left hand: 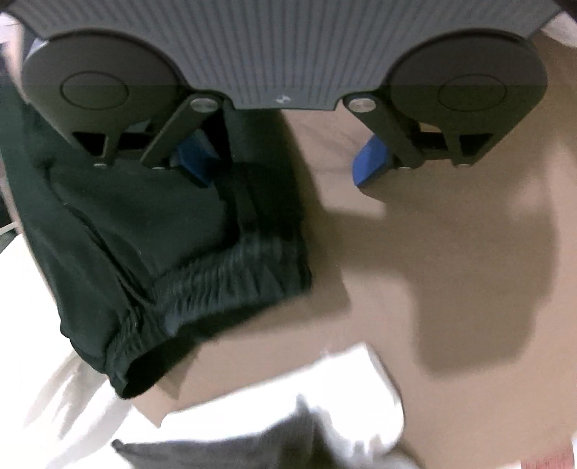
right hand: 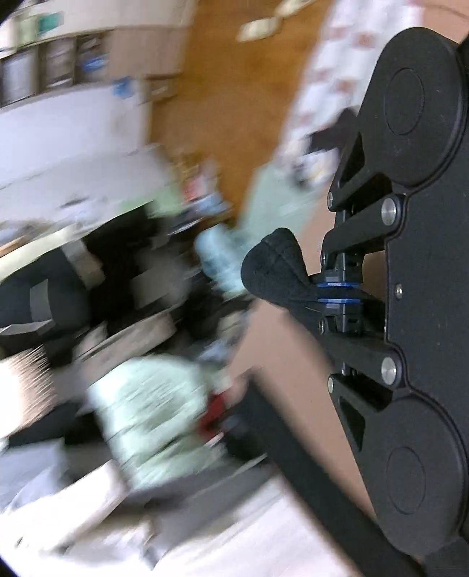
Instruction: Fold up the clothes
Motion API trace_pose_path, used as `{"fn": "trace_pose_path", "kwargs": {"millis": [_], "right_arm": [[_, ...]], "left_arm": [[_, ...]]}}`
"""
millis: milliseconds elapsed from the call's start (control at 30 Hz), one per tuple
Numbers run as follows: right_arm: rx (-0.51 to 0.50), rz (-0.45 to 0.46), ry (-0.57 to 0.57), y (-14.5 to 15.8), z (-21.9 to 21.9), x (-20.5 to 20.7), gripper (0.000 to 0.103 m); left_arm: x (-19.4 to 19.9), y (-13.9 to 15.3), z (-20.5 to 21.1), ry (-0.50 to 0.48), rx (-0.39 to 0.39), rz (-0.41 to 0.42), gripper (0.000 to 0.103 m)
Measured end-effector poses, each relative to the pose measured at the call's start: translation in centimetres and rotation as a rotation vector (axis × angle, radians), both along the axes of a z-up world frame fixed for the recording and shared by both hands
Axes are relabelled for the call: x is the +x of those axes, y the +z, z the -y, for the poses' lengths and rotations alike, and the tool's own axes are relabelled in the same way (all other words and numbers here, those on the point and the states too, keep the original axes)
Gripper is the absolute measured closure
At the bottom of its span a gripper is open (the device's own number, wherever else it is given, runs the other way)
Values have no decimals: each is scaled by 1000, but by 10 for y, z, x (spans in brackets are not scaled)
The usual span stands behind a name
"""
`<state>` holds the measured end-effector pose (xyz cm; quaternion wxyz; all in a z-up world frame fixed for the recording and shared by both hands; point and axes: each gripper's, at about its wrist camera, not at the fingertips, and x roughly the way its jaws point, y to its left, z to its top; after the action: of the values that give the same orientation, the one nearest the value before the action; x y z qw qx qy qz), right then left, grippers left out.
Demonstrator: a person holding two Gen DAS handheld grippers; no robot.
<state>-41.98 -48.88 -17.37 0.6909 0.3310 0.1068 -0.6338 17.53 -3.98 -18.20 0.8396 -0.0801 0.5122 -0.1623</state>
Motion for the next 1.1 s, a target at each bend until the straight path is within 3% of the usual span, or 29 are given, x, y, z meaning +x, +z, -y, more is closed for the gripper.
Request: {"fn": "trace_pose_path", "kwargs": {"millis": [33,67,100,133,167,233,400,500,600,800,1000,1100], "right_arm": [[43,43,-10,-13,5,-7,98],[59,74,-13,-19,7,-9,98],[59,91,-13,-22,7,-10,98],[59,107,-12,-24,8,-10,98],[50,123,-7,-23,9,-10,98],[15,151,12,-15,12,-9,98],[-150,289,65,34,8,-7,98],[-216,366,60,72,13,-7,98],[-284,341,73,106,5,-6,98],[-393,388,27,143,-15,-35,98],[-435,377,68,178,-30,-52,98],[-409,328,93,177,-26,-51,98]], "left_arm": [[0,-1,2,-9,-6,-2,7],[1,-2,4,-19,-12,-3,15],[1,-3,6,-28,-18,-5,34],[1,-4,8,-38,-25,-7,87],[2,-5,10,-47,-31,-9,91],[-10,10,17,-79,10,86,94],[-33,74,8,-78,-35,298,95],[-34,104,-7,-74,-98,289,95],[-39,127,-24,-67,-149,271,95],[-82,133,-58,-62,-144,261,95],[-119,138,-112,-81,-151,153,95],[-103,130,-98,-93,-152,108,95]]}}
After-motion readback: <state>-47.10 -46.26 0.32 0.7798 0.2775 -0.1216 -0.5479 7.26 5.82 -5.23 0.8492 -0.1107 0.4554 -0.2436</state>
